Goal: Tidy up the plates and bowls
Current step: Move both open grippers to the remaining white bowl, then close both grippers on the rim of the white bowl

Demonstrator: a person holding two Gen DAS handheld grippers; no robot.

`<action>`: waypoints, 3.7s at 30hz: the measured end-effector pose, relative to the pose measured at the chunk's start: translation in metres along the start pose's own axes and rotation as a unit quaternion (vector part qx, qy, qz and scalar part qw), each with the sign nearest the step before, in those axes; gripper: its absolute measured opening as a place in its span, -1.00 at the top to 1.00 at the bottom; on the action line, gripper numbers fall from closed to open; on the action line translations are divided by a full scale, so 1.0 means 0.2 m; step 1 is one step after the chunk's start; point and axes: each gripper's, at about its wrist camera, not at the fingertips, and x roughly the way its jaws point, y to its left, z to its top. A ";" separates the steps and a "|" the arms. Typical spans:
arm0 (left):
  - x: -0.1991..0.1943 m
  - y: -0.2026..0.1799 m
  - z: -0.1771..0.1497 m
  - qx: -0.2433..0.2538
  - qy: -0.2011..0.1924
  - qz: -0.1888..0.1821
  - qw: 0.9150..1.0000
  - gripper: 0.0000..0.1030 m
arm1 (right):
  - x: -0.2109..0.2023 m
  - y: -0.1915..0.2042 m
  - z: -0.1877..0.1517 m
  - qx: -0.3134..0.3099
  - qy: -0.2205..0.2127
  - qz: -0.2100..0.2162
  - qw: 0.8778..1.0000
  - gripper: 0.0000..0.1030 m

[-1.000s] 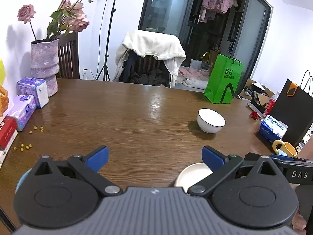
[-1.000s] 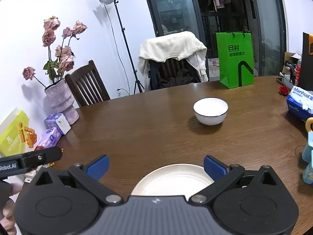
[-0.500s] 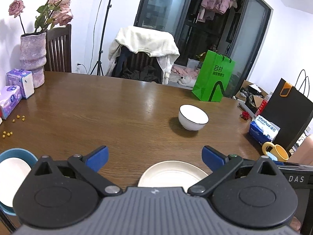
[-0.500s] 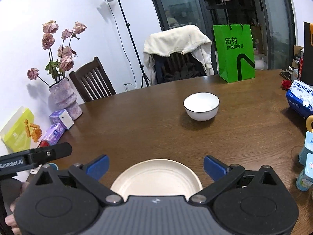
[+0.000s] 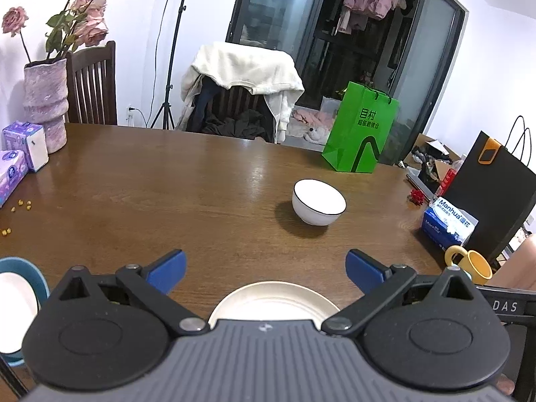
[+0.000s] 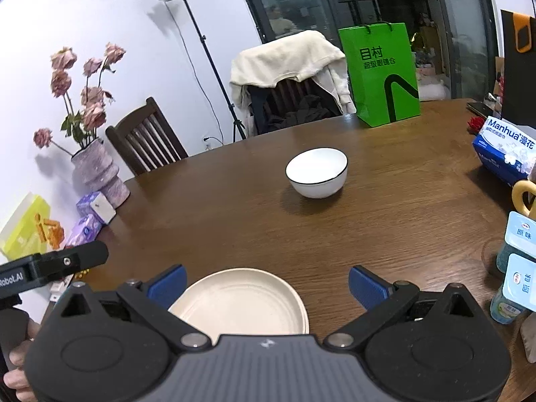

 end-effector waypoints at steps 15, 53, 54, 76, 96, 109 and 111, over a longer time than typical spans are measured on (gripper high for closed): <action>0.30 -0.05 0.25 0.011 0.012 -0.012 1.000 -1.00 | 0.13 -0.14 0.16 0.033 -0.001 -0.029 0.999 -1.00; 1.34 -0.06 0.53 0.041 0.121 -0.042 0.991 -1.00 | 0.96 -0.33 0.59 0.057 0.061 -0.091 0.992 -1.00; 1.37 -0.06 0.53 0.039 0.127 -0.042 0.990 -1.00 | 0.99 -0.33 0.59 0.058 0.062 -0.092 0.992 -1.00; 1.83 -0.14 0.56 0.021 0.185 -0.037 0.982 -0.99 | 1.39 -0.49 0.66 0.104 0.105 -0.117 0.982 -0.98; 2.04 -0.20 0.52 0.018 0.233 -0.051 0.971 0.55 | 1.55 -0.49 0.67 0.112 0.136 -0.110 0.978 0.15; 2.05 -0.25 0.51 0.034 0.233 -0.050 0.971 0.77 | 1.57 -0.50 0.65 0.126 0.139 -0.099 0.977 0.69; 2.05 -0.25 0.51 0.033 0.234 -0.049 0.970 0.77 | 1.57 -0.50 0.64 0.127 0.137 -0.100 0.977 0.69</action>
